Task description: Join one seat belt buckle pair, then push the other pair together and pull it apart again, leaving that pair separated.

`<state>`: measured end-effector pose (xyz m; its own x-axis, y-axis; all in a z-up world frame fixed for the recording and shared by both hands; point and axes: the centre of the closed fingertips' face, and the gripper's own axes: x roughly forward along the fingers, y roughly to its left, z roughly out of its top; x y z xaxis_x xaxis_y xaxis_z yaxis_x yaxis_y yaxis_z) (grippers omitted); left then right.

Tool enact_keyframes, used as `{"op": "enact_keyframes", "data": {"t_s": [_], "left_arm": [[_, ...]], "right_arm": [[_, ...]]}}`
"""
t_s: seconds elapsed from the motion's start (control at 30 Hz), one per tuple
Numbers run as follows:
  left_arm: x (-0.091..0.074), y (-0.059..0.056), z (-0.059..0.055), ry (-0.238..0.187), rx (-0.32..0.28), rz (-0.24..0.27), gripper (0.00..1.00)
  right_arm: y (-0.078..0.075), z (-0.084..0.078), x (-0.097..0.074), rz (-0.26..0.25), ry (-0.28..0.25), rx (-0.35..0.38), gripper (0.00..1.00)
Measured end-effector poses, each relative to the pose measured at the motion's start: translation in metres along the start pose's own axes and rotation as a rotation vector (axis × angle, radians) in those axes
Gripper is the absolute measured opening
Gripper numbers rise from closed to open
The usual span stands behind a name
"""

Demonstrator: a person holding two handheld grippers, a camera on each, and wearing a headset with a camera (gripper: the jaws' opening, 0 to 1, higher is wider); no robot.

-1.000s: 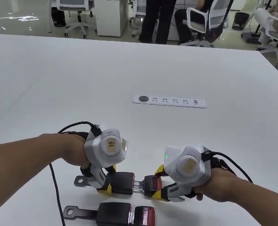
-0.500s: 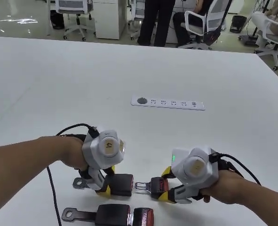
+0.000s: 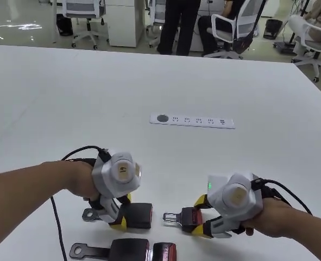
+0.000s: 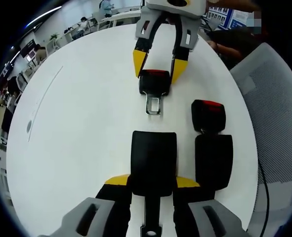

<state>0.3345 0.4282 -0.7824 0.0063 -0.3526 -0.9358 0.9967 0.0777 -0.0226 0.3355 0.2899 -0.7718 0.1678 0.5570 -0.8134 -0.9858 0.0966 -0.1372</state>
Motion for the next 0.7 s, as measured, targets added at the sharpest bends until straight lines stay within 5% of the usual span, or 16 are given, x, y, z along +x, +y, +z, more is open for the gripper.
{"op": "enact_keyframes", "data": {"t_s": [0.7], "left_arm": [[0.0,0.0,0.001,-0.01,0.005,0.003,0.34]], "right_arm": [[-0.003,-0.023,-0.013,0.013,0.019,-0.013,0.3]]}}
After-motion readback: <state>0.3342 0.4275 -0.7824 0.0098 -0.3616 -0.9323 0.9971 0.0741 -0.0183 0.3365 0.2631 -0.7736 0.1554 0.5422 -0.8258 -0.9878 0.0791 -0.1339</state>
